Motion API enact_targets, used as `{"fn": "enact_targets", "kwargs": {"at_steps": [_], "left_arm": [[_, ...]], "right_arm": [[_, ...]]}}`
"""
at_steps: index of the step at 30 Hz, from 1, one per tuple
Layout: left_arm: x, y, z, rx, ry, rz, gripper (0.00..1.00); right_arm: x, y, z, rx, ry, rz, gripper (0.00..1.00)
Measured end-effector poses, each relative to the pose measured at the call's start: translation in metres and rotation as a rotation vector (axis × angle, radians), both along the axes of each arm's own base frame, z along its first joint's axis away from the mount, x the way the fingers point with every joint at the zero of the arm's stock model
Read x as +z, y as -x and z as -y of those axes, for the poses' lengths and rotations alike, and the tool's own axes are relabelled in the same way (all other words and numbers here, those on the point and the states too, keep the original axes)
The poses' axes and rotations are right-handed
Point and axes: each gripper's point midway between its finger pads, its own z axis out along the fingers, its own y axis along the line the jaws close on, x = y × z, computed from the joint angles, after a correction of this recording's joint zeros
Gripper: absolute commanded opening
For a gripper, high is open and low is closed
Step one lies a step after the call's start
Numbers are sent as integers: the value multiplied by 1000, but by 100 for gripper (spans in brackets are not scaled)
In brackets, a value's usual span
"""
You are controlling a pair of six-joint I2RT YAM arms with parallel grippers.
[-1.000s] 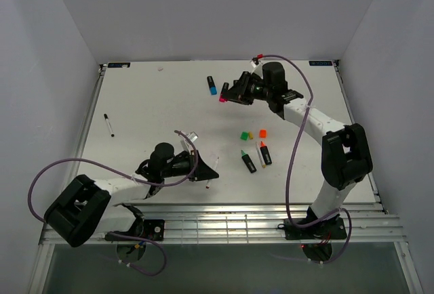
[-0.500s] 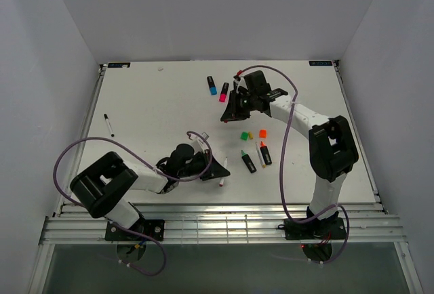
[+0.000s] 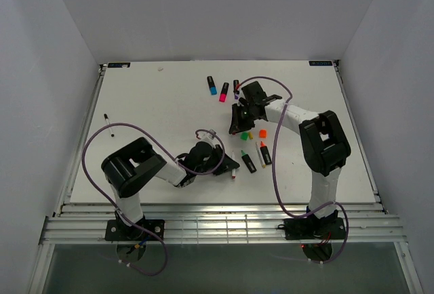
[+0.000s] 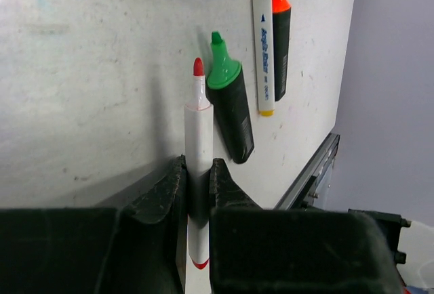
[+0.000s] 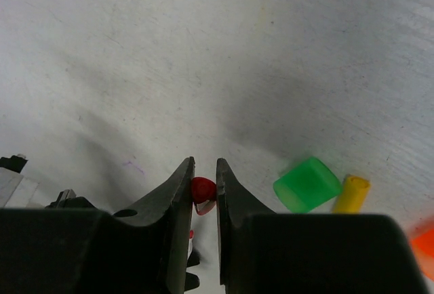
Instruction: Open the pen caps
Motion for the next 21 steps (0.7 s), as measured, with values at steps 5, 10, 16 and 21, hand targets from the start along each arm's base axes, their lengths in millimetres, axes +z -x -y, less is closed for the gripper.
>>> {"fn": "enact_targets", "kwargs": {"at_steps": [5,10,16,21], "left_arm": [[0,-14,10,40,15,8,7],[-1,-22,16,63,34,11,25],[-3,-23,14,85,40,0,37],[-1,-23,14,94,60,1,42]], "right_arm": [[-25,1,5,10,47,-29,8],[-39,2,9,15,79,-42,11],[-39,0,10,11,89,-33,17],[-39,-3,12,2,102,-22,24]]}}
